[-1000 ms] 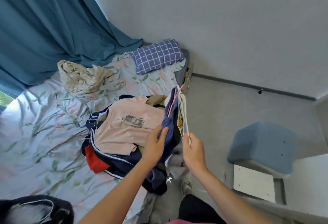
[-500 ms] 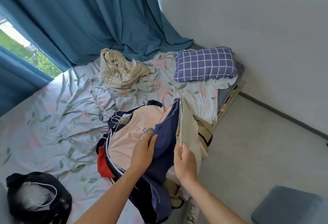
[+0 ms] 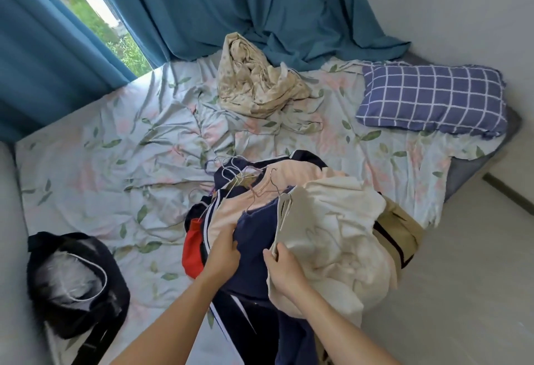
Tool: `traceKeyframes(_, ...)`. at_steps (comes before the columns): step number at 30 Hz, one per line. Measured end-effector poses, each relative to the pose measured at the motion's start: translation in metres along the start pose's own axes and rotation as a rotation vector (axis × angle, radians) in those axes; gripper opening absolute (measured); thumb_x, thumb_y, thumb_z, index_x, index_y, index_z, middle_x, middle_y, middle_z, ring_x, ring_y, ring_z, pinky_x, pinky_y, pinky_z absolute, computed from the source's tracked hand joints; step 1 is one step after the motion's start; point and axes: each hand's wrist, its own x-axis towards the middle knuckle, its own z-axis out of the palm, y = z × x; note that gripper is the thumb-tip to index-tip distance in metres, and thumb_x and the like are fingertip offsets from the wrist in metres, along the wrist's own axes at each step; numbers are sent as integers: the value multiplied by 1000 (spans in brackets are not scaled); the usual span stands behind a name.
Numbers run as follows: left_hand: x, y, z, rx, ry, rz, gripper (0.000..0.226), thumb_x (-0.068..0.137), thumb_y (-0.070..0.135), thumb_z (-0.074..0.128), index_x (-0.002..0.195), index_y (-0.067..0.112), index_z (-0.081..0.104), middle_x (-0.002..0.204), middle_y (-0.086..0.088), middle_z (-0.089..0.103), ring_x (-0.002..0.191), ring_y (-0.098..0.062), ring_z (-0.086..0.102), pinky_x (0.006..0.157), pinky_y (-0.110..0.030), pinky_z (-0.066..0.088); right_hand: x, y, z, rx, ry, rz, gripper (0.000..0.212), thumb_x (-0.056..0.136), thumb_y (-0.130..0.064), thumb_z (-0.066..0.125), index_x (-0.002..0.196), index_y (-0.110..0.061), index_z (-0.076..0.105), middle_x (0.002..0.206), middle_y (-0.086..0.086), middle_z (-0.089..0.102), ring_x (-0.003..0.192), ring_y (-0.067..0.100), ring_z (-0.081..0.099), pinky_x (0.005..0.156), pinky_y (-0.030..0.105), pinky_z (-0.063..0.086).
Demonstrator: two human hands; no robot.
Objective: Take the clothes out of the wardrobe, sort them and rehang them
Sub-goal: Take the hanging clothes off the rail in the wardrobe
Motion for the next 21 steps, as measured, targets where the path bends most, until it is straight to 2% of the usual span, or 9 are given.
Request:
traceKeyframes(2,2,-15,-9,34,32,-21,52,91,-9,42,124,29,56,107,6,60,92,-15,59,74,-27,46,8,-4,17,-40,5,-4,37,102,-47,50,79,-20,40,75,-5,50,72,19,50,74,41,45)
traceKeyframes(5,0,-33,-24,107,105,-55,60,91,-10,48,138,25,59,118,8,51,109,-18,56,89,-32,49,19,-20,37,-58,15,-29,33,104,-47,50,87,-21,45,89,0,61,89,27,59,83,43,47)
traceKeyframes(8,-17,-39,-41,107,161,-27,55,94,-6,47,140,21,59,125,3,54,121,-22,56,96,-42,52,23,-34,45,-82,-118,-20,33,106,-45,51,121,-16,55,124,6,66,119,29,60,91,35,44)
traceKeyframes(10,-35,-41,-56,128,183,5,51,97,1,47,142,22,57,132,2,56,122,-21,54,95,-43,52,14,-41,44,-110,-146,-10,42,107,-42,49,140,-16,51,135,5,62,128,26,55,98,34,43)
traceKeyframes(12,-56,-39,-71,176,194,57,46,99,10,50,142,25,56,132,3,57,122,-22,53,93,-46,54,-4,-50,37,-173,-101,-49,40,107,-38,48,142,-18,51,135,5,61,130,26,52,106,39,44)
traceKeyframes(15,-87,-24,-93,239,206,153,43,100,18,55,143,24,56,129,2,61,119,-25,55,92,-45,53,-49,-63,23,-223,3,-136,35,107,-32,46,139,-22,53,135,2,59,131,24,47,107,38,42)
traceKeyframes(19,-130,19,-113,363,234,397,46,99,27,61,144,24,55,124,3,64,109,-28,58,85,-42,53,-132,-71,-9,-320,209,-212,39,107,-35,45,144,-25,48,142,-4,53,135,19,39,110,37,39)
traceKeyframes(21,-151,42,-111,391,214,513,50,97,34,59,146,24,55,127,4,65,111,-27,58,84,-43,55,-179,-70,-26,-341,315,-224,43,106,-38,45,148,-26,46,144,-7,49,137,18,36,111,35,38)
